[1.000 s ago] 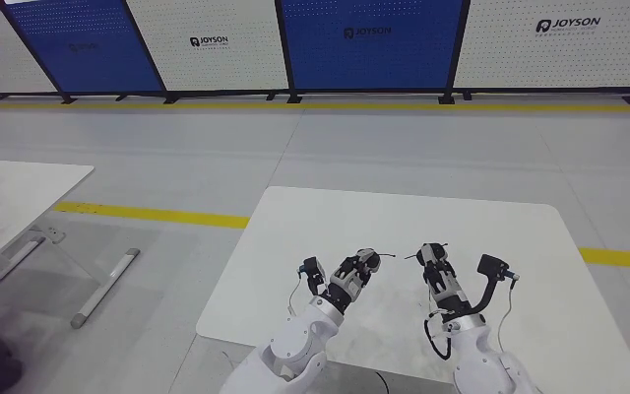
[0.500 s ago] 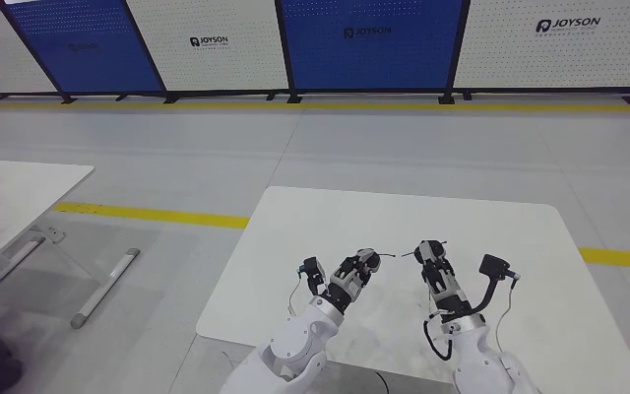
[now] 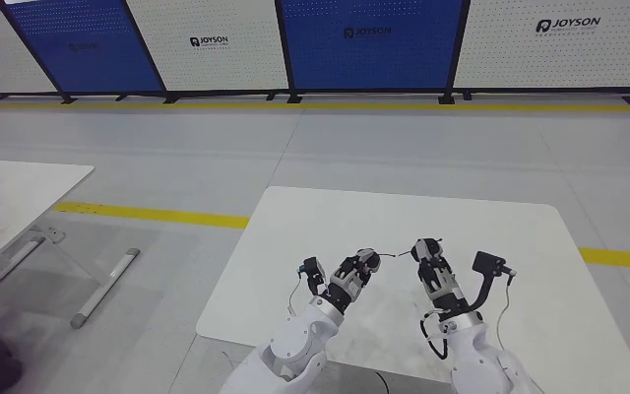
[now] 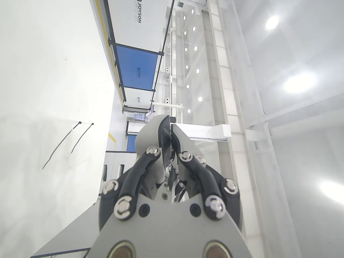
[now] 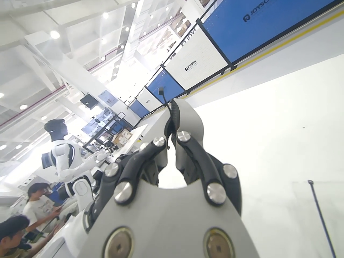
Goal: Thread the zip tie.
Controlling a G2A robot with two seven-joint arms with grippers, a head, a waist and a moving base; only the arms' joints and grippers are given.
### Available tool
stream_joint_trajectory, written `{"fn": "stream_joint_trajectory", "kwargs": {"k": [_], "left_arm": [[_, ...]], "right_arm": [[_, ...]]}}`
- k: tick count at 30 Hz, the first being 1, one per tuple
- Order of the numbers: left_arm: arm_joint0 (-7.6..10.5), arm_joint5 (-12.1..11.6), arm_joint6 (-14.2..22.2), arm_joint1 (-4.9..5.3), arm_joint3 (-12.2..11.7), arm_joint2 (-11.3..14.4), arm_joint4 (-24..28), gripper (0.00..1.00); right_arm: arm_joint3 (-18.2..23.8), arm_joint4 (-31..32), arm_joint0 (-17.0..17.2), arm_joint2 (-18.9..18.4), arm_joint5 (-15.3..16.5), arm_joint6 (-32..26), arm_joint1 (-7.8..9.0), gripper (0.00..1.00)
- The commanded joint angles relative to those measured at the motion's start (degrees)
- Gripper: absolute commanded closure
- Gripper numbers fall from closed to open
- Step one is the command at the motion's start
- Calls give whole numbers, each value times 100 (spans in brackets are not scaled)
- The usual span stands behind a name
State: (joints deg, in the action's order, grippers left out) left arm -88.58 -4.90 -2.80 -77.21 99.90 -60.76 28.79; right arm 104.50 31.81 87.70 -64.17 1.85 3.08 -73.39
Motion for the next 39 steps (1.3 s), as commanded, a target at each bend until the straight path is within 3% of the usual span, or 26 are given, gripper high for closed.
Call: {"fn": "stream_joint_trajectory", "kwargs": {"k": [1,5,39], "left_arm": [[0,0,0,0,0,0,0,100],[0,0,0,0,0,0,0,100],[0,0,0,0,0,0,0,100]], "right_arm": [[23,98,-9,1,-59,2,-5,100],[77,467,-29,4,-228,-142,4,100],[-83,615,-123,104,-242,-198,-78,100]]}}
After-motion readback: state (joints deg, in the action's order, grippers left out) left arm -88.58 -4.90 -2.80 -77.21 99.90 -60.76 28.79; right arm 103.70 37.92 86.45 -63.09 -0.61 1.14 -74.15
